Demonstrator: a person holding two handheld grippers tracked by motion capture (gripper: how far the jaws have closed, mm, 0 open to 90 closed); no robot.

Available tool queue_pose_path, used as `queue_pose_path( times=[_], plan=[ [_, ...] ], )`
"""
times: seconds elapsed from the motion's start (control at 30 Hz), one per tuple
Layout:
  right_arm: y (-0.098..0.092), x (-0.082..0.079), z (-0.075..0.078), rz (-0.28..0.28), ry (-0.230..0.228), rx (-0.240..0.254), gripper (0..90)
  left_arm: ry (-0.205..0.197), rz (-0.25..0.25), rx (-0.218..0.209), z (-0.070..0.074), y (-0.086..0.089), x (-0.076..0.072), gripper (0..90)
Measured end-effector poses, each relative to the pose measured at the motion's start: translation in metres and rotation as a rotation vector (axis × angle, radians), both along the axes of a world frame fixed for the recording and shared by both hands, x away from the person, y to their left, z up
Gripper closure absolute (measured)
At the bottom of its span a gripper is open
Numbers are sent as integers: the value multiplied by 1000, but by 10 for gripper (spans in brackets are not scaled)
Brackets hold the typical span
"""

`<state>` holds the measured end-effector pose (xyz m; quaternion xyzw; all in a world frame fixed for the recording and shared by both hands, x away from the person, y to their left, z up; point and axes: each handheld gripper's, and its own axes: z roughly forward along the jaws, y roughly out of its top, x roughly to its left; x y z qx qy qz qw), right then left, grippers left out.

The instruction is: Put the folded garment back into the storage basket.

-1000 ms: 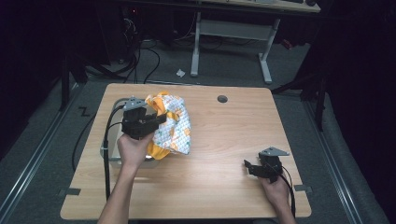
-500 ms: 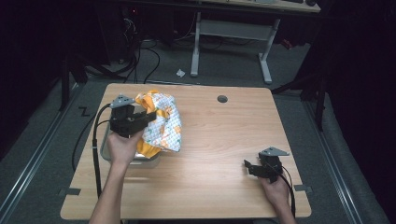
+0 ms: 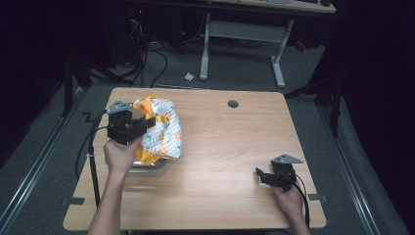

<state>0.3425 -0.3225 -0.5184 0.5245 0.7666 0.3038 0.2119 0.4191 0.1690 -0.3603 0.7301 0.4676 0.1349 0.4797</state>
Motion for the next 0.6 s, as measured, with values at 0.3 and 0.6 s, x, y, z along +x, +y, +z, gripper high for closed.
queue_pose_path(
  times=[0.3, 0.6],
  plan=[
    [0, 0, 0, 0, 0, 0, 271, 14, 16, 21, -2, 8, 4, 776],
    [0, 0, 0, -1, 0, 0, 271, 42, 25, 29, -9, 12, 12, 776]
  ],
)
